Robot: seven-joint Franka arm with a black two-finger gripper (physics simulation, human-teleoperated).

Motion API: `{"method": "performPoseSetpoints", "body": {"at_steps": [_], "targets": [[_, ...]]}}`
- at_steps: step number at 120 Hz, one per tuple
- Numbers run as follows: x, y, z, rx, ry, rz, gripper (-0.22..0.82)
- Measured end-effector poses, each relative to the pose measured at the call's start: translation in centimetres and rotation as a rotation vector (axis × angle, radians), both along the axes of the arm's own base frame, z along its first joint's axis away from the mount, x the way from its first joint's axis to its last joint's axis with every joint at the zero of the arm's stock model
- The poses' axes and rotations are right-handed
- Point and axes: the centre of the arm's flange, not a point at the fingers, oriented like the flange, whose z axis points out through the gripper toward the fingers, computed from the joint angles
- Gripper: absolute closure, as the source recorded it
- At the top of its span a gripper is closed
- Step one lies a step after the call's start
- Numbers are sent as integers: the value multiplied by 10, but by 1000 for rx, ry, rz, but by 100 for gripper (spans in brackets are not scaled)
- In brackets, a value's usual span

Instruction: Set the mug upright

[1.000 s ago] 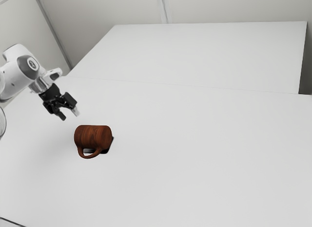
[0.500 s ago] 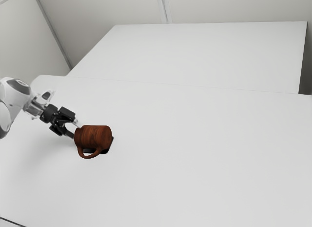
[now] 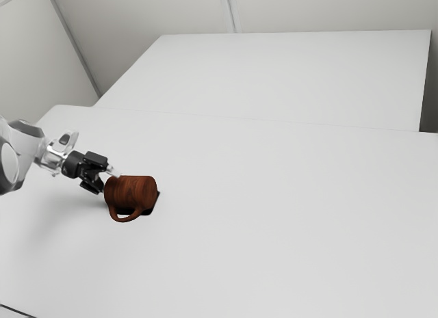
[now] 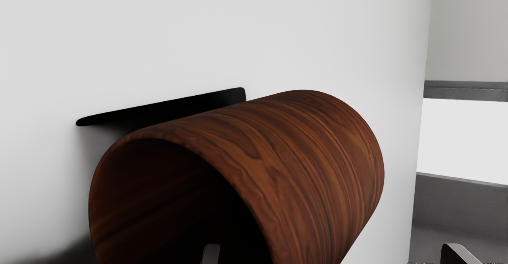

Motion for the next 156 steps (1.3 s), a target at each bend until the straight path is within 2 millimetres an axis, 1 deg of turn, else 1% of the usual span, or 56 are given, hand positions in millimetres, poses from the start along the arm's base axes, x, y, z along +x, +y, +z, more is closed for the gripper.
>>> {"method": "performPoseSetpoints", "body": {"at_steps": [21,30,37,47,55,64,73,97,116,128,133,141,145,150,156], "targets": [[1,-3,1,-22,-21,-6,8],[1,-3,4,-27,-30,-10,14],[1,-4,4,-31,-35,-14,22],[1,-4,5,-35,-41,-17,41],[1,-5,6,-39,-45,-20,53],[1,-5,7,-47,-53,-21,62],[2,-7,10,-60,-65,-20,68],[5,-12,14,-110,-102,-13,75],[7,-14,19,-127,-126,-13,77],[8,-15,28,-124,-149,-16,78],[10,-16,34,-112,-158,-16,78],[17,-22,49,-68,-170,-26,78],[22,-29,59,-35,-173,-36,79],[30,-43,72,17,-172,-56,79],[37,-57,82,82,-162,-72,79]]}}
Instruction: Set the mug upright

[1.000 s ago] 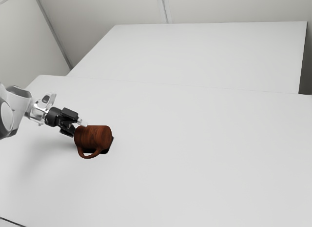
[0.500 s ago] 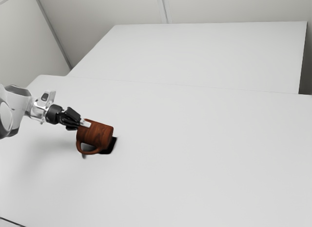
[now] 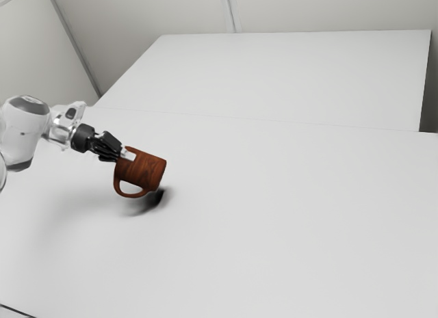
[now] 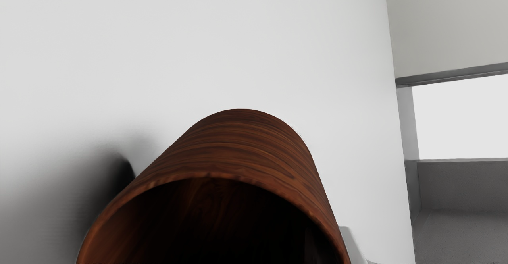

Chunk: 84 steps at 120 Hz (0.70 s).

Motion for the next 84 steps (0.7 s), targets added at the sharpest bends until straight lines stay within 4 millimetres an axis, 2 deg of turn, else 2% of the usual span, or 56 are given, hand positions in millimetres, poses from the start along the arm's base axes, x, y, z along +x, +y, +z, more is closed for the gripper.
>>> {"method": "performPoseSetpoints", "body": {"at_steps": [12,26,40,71,84], "targets": [[10,-25,18,168,28,-17,79],[6,-49,19,341,75,-1,79],[9,-73,26,500,105,6,79],[4,-89,22,657,225,139,79],[7,-104,21,693,266,184,79]]}}
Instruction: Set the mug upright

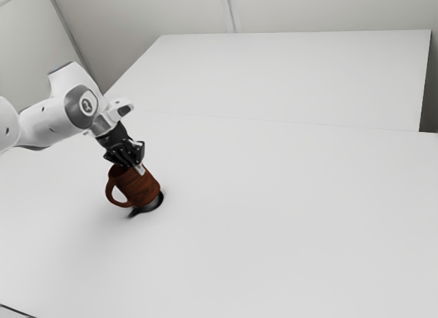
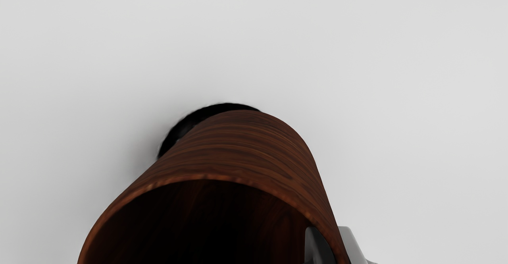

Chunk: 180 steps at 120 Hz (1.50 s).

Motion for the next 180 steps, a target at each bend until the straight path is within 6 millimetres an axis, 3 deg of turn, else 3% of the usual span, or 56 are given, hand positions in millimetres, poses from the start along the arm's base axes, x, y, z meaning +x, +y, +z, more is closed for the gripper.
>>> {"method": "performPoseSetpoints", "body": {"at_steps": [65,147,168,180], "targets": [[-2,-49,-2,193,126,176,78],[0,-74,-31,274,220,361,78],[4,-79,-26,271,207,385,40],[5,-78,-24,265,206,404,25]]}}
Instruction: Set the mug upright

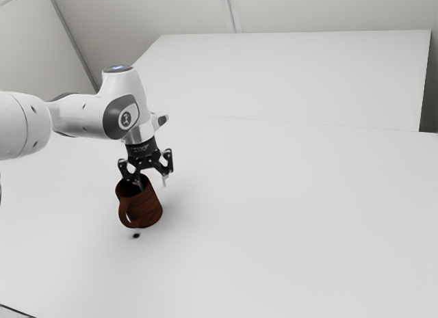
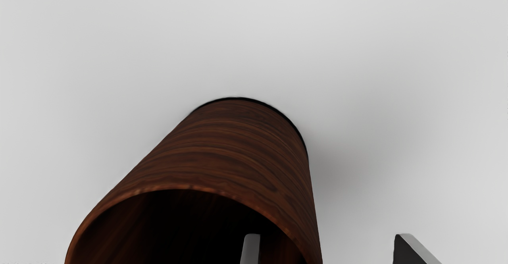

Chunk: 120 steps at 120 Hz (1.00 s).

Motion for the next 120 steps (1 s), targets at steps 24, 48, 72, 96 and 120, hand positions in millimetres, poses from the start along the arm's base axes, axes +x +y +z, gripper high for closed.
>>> {"method": "performPoseSetpoints", "body": {"at_steps": [24,48,72,96,120], "targets": [[0,4,8,-31,7,52,10],[0,7,27,-61,21,84,4],[5,6,70,-79,-20,67,2],[18,12,139,-38,-130,-64,1],[22,18,223,14,-226,-227,0]]}}
